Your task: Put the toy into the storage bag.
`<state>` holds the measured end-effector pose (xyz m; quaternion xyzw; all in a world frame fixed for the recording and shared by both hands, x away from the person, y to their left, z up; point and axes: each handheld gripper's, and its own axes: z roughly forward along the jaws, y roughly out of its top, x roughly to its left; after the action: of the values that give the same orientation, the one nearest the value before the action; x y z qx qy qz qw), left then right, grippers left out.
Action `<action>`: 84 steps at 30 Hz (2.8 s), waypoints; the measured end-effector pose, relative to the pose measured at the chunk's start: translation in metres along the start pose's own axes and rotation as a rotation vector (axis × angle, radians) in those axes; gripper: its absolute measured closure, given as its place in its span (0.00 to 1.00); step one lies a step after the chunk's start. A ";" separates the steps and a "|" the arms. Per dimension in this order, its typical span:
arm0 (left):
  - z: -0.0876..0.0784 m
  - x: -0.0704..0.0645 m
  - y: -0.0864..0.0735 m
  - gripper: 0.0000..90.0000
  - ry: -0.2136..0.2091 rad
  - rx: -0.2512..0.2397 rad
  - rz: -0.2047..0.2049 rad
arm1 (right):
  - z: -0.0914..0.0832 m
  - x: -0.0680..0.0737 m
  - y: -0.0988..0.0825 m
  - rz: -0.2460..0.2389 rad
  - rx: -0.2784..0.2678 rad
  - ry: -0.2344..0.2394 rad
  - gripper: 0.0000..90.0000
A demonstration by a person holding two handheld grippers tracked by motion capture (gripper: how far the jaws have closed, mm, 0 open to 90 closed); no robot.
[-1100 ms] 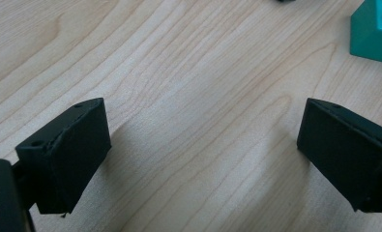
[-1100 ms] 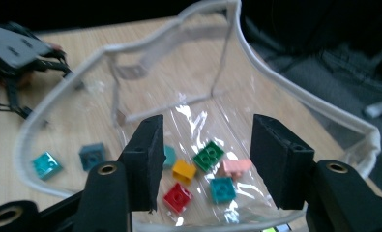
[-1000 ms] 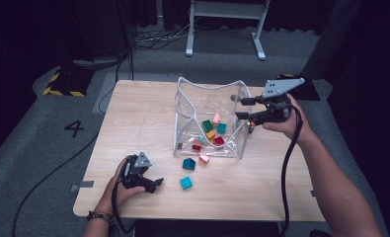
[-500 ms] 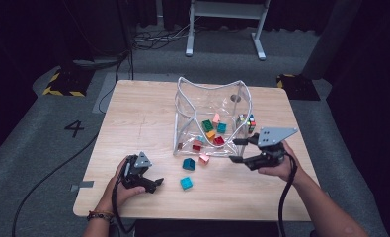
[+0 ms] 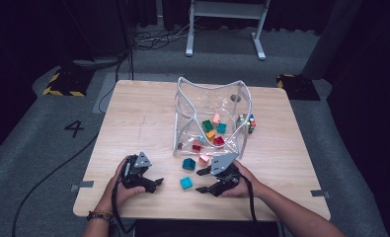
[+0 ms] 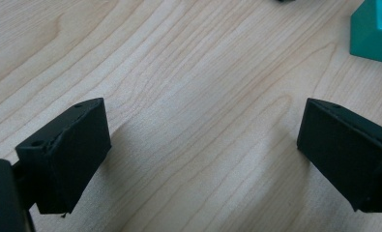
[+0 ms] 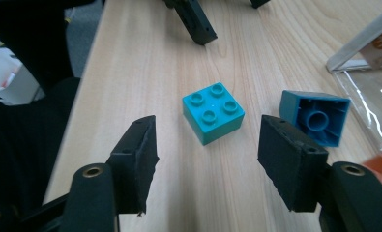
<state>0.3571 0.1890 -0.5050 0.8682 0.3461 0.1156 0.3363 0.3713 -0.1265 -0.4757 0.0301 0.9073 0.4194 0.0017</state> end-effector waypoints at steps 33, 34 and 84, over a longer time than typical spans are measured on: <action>0.000 0.000 0.000 0.06 0.001 0.000 0.000 | 0.015 -0.011 -0.009 0.045 -0.045 0.012 0.66; 0.000 0.000 0.000 0.06 0.001 0.000 0.001 | 0.008 -0.010 -0.010 0.059 -0.048 0.002 0.66; 0.000 0.000 0.000 0.06 -0.004 -0.001 -0.002 | -0.209 -0.080 0.072 0.022 -0.209 -0.361 0.66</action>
<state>0.3571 0.1887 -0.5050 0.8678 0.3464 0.1138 0.3375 0.4494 -0.2436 -0.2876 0.1142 0.8436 0.4989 0.1626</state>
